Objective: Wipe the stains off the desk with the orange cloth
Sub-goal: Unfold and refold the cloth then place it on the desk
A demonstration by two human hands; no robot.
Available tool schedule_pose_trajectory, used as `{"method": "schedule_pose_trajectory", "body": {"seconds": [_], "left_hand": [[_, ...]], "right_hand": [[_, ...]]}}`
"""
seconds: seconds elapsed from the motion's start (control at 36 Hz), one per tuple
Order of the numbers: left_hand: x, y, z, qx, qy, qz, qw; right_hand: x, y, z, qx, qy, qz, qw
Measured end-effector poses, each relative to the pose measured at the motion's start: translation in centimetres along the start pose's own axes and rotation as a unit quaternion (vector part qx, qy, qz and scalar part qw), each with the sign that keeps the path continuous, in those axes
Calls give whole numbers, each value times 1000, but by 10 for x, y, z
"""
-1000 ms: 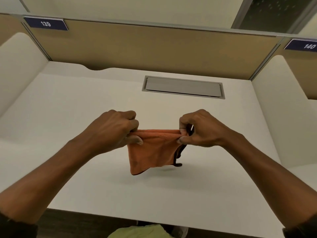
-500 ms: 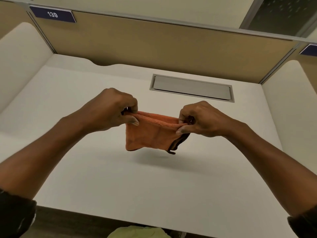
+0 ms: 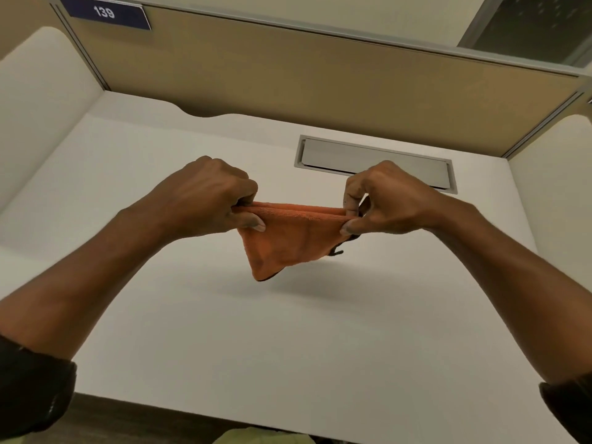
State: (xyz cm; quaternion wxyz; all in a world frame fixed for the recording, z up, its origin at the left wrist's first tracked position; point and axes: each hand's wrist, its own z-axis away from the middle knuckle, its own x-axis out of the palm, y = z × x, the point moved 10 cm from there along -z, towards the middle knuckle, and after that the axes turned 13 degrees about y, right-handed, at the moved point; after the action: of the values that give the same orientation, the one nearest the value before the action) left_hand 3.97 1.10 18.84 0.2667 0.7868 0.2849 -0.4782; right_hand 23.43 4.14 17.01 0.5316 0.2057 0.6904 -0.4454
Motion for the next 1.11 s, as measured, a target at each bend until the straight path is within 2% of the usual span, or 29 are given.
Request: {"method": "schedule_pose_trajectory", "body": {"seconds": [0.08, 0.14, 0.19, 0.25, 0.33, 0.44, 0.56, 0.64, 0.78, 0.92, 1.03, 1.11], "left_hand": [[-6, -6, -1, 22, 0, -6, 1000], [-9, -11, -3, 24, 6, -2, 1000], [-12, -21, -6, 6, 15, 10, 1000], [-14, -35, -9, -35, 34, 39, 998], [-13, -50, -11, -79, 54, 74, 993], [-3, -57, -14, -62, 47, 41, 996], [10, -64, -12, -24, 14, 24, 999], [22, -76, -18, -2, -18, 7, 1000], [35, -118, -48, -30, -40, -14, 999], [25, -166, -79, -102, 6, -10, 995], [3, -187, -93, -125, 106, -50, 985], [6, -192, -81, -127, 158, -98, 974]], "right_hand": [[-12, -2, -12, 16, 14, 35, 999], [-10, 3, -18, 45, -18, 62, 997], [-8, 10, -21, 85, -54, 28, 995], [-17, 17, -28, 112, -29, 11, 993], [-30, 13, -41, 96, 58, 63, 992], [7, 6, -38, 105, -69, 36, 991], [-15, 24, -53, 122, 67, 47, 989], [-8, 32, -66, 132, 64, 32, 989], [0, 59, -100, 186, 110, -43, 975], [-17, 77, -140, 186, 200, 0, 962], [-36, 76, -157, 129, 318, 40, 938], [-27, 71, -156, 95, 356, 69, 927]]}}
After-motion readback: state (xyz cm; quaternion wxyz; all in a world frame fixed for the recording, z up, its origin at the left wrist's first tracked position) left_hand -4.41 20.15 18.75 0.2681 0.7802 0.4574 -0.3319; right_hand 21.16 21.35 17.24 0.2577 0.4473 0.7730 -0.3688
